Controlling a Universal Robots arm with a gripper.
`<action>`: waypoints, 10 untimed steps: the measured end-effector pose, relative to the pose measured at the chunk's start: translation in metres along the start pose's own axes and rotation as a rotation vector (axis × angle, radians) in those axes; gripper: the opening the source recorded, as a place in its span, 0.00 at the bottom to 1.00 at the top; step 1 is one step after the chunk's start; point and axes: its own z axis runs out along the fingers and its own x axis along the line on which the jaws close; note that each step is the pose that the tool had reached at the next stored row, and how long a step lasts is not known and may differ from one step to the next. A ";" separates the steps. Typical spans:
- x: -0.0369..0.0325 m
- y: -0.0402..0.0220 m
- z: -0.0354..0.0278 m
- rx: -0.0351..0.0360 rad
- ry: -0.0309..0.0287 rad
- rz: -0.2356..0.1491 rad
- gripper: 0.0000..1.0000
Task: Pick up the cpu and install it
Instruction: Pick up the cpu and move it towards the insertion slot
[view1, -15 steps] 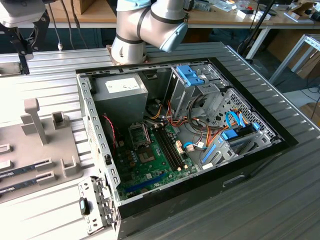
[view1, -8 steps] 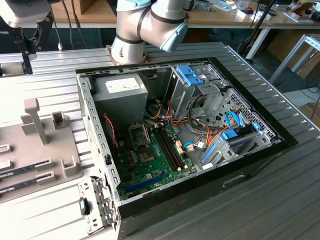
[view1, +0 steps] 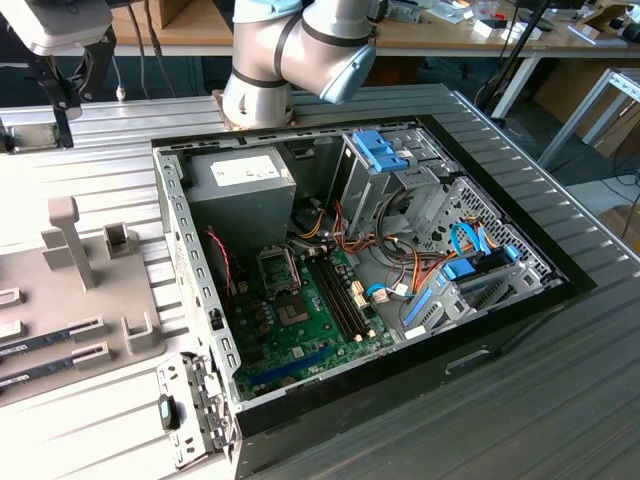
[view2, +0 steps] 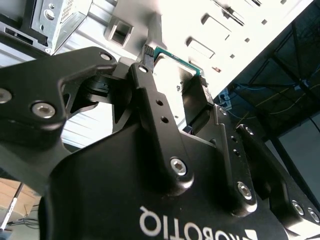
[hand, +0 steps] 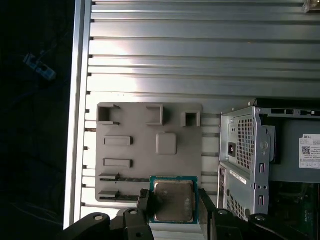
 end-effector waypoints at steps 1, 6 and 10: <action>-0.0007 0.0000 0.0000 0.0000 0.0001 0.000 0.47; -0.0037 -0.0001 -0.0001 0.0000 0.0001 0.000 0.47; -0.0061 -0.0002 -0.0001 0.0001 0.0001 0.000 0.47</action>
